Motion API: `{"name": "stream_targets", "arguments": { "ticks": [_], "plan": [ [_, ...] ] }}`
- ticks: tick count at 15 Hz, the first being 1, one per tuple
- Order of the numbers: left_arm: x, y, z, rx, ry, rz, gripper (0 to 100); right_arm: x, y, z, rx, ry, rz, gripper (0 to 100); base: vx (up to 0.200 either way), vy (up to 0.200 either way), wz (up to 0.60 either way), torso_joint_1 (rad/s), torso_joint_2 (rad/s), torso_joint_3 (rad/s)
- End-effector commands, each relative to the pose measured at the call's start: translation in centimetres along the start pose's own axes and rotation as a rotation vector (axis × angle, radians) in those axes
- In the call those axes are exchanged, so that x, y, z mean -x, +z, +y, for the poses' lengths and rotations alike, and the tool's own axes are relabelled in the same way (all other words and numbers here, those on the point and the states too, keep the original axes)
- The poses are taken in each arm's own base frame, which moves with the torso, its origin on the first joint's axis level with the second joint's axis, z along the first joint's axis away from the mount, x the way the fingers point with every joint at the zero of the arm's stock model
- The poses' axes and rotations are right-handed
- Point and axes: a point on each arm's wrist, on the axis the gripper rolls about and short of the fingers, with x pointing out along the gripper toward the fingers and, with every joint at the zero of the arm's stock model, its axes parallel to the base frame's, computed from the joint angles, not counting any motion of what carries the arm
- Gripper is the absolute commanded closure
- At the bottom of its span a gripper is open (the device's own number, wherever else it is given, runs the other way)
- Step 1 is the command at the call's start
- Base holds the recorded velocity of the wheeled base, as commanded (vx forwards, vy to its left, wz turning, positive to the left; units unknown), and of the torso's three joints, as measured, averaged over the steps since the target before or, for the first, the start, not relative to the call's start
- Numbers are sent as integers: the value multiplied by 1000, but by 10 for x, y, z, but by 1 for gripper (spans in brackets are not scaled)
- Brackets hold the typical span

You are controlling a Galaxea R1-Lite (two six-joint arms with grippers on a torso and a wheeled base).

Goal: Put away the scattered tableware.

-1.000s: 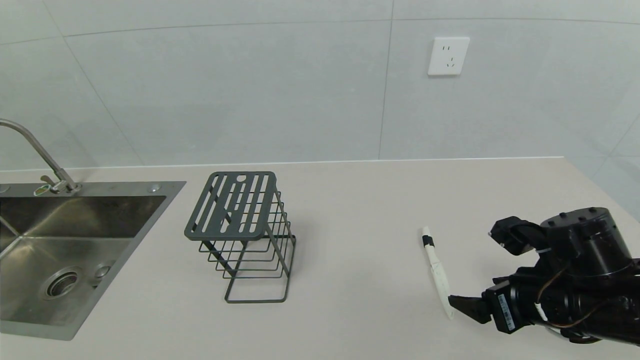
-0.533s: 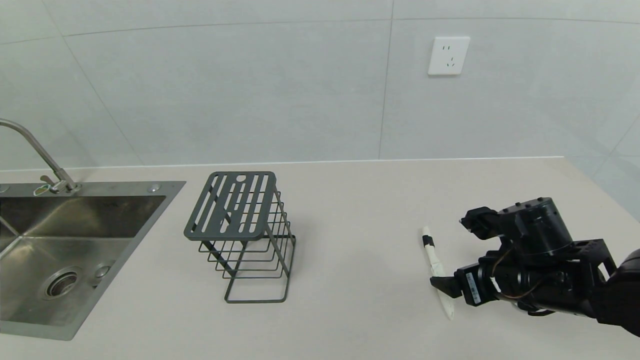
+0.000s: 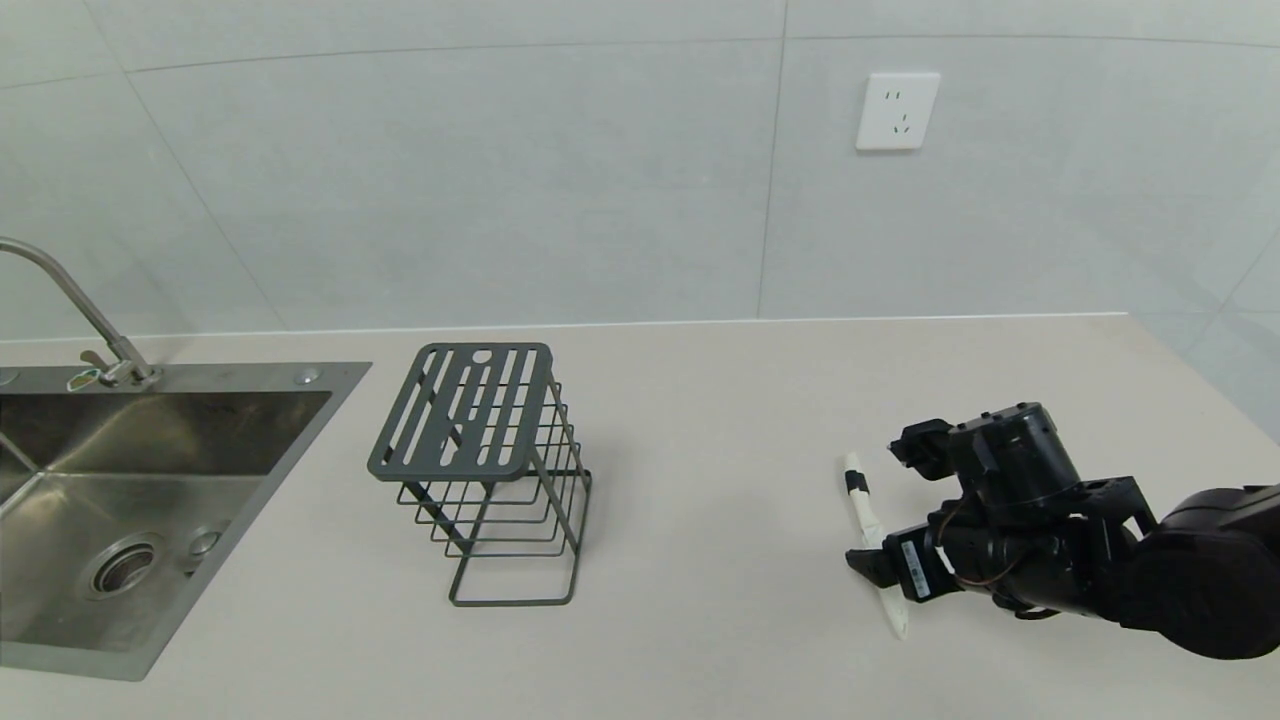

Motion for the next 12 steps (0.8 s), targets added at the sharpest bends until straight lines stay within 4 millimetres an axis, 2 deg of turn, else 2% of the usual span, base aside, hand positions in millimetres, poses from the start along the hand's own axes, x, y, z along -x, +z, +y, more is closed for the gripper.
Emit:
{"name": "stream_targets", "arguments": {
  "ticks": [1, 6, 12],
  "plan": [
    [0, 0, 0, 1, 1, 0, 0, -8, 4, 2, 1, -7, 0, 0, 0, 0, 0, 0, 0, 0],
    [0, 0, 0, 1, 1, -2, 0, -21, 4, 8, 57, -25, 15, 0, 0, 0, 0, 0, 0, 0],
    [0, 0, 0, 1, 1, 0, 0, -30, 1, 0, 42, -66, 40, 0, 0, 0, 0, 0, 0, 0]
  ]
}}
